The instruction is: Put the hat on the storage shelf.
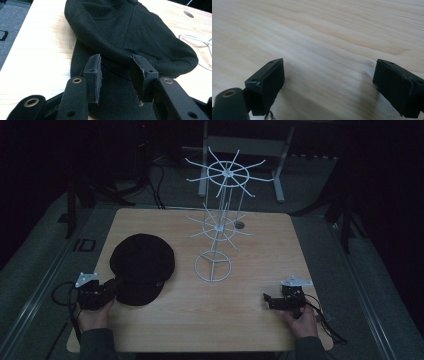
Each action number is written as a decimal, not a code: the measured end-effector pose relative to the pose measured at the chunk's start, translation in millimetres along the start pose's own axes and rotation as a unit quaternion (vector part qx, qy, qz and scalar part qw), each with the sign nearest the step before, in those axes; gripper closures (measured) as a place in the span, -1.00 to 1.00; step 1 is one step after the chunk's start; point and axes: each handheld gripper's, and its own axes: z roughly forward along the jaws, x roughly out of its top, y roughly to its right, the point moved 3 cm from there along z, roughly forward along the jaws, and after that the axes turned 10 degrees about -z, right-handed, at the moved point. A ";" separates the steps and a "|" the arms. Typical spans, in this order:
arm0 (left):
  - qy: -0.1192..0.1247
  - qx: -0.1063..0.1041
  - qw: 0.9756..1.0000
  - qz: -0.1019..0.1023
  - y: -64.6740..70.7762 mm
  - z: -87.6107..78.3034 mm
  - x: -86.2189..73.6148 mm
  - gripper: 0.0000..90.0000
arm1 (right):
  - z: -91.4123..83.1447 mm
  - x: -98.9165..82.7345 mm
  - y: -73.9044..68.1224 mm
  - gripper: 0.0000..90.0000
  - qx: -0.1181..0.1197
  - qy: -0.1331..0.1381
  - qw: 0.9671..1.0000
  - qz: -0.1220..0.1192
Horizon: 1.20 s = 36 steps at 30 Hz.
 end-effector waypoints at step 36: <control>-0.032 0.009 0.999 0.034 17.6 6.3 51.7 0.24 | -0.4 0.3 -0.7 -0.71 -0.007 0.001 1.000 0.009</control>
